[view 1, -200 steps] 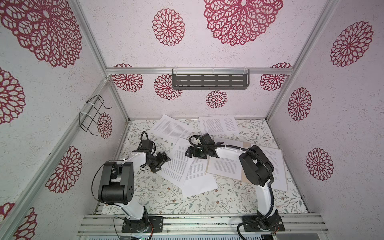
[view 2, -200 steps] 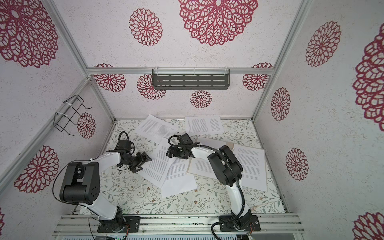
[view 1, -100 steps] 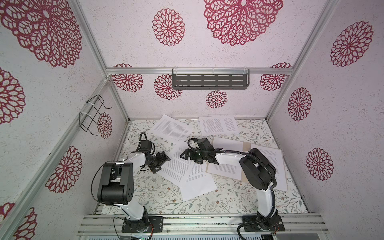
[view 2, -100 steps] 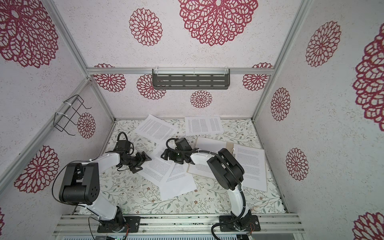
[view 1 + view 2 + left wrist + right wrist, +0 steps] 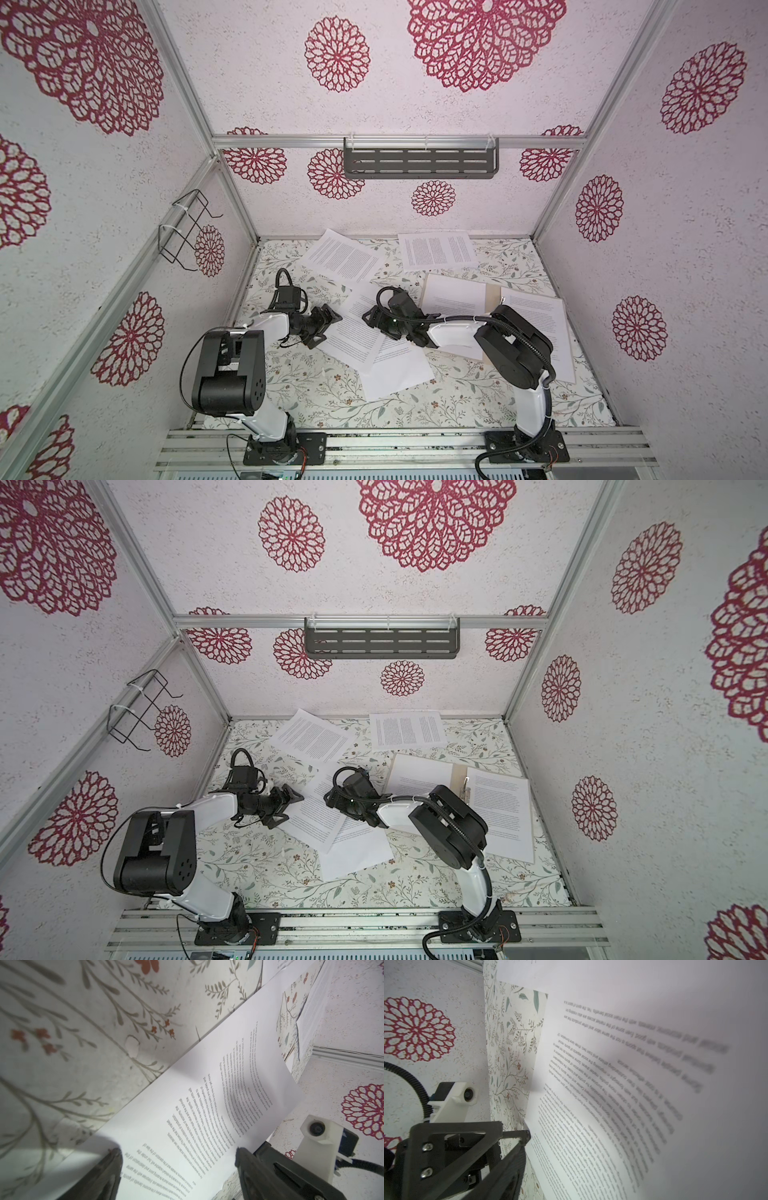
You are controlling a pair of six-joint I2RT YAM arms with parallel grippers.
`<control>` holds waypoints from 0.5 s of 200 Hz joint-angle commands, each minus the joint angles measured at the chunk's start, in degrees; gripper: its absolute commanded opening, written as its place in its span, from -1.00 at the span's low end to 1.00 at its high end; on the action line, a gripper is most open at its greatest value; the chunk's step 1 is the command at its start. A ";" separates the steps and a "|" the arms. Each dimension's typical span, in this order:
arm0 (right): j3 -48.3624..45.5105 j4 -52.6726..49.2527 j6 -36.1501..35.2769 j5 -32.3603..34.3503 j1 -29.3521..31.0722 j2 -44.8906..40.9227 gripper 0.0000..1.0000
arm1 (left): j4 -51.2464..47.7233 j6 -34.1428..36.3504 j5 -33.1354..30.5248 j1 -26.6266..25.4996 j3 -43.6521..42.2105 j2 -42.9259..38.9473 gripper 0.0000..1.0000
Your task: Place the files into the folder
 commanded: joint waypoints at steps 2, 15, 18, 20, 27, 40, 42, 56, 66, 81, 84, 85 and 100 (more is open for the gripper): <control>-0.77 4.87 5.41 7.32 2.21 -3.23 0.42 | -7.48 -1.68 -1.12 -0.33 -3.99 2.68 0.79; -2.32 5.96 6.74 9.95 3.01 -3.75 0.29 | -7.32 -1.56 -0.63 0.08 -4.39 2.42 0.79; -2.61 6.19 6.93 10.46 3.18 -3.88 0.28 | -7.36 -1.47 -0.63 0.16 -4.43 2.37 0.79; -2.77 6.33 7.05 10.76 3.21 -3.96 0.28 | -7.39 -1.42 -0.60 0.20 -4.48 2.34 0.80; -3.12 6.41 7.25 11.55 3.39 -4.19 0.25 | -7.40 -1.21 -0.35 0.42 -4.60 2.24 0.79; -3.47 5.77 7.71 13.11 3.73 -4.67 0.15 | -7.88 -0.77 -0.47 0.86 -4.74 2.07 0.79; -3.56 5.68 7.75 13.38 3.76 -4.73 0.13 | -7.92 -0.72 -0.49 0.94 -4.78 2.00 0.79; -4.33 4.92 8.60 15.37 4.24 -5.54 0.05 | -7.86 -0.76 -0.52 1.31 -4.96 1.71 0.79; -4.85 4.85 9.23 16.33 4.43 -5.94 0.03 | -7.91 -0.76 -0.59 1.40 -4.80 1.62 0.79; -5.38 4.74 9.89 16.78 4.52 -6.34 0.00 | -7.93 -0.67 -0.93 1.60 -4.70 1.53 0.79; -5.48 4.78 10.05 16.85 4.55 -6.38 0.00 | -7.94 -0.67 -0.94 1.62 -4.77 1.53 0.79; -5.50 4.76 10.06 16.88 4.56 -6.39 0.00 | -7.89 -0.67 -0.98 1.62 -4.78 1.53 0.80; -5.95 4.82 10.40 16.90 4.61 -6.81 0.00 | -7.86 -0.67 -0.74 1.84 -4.79 1.71 0.79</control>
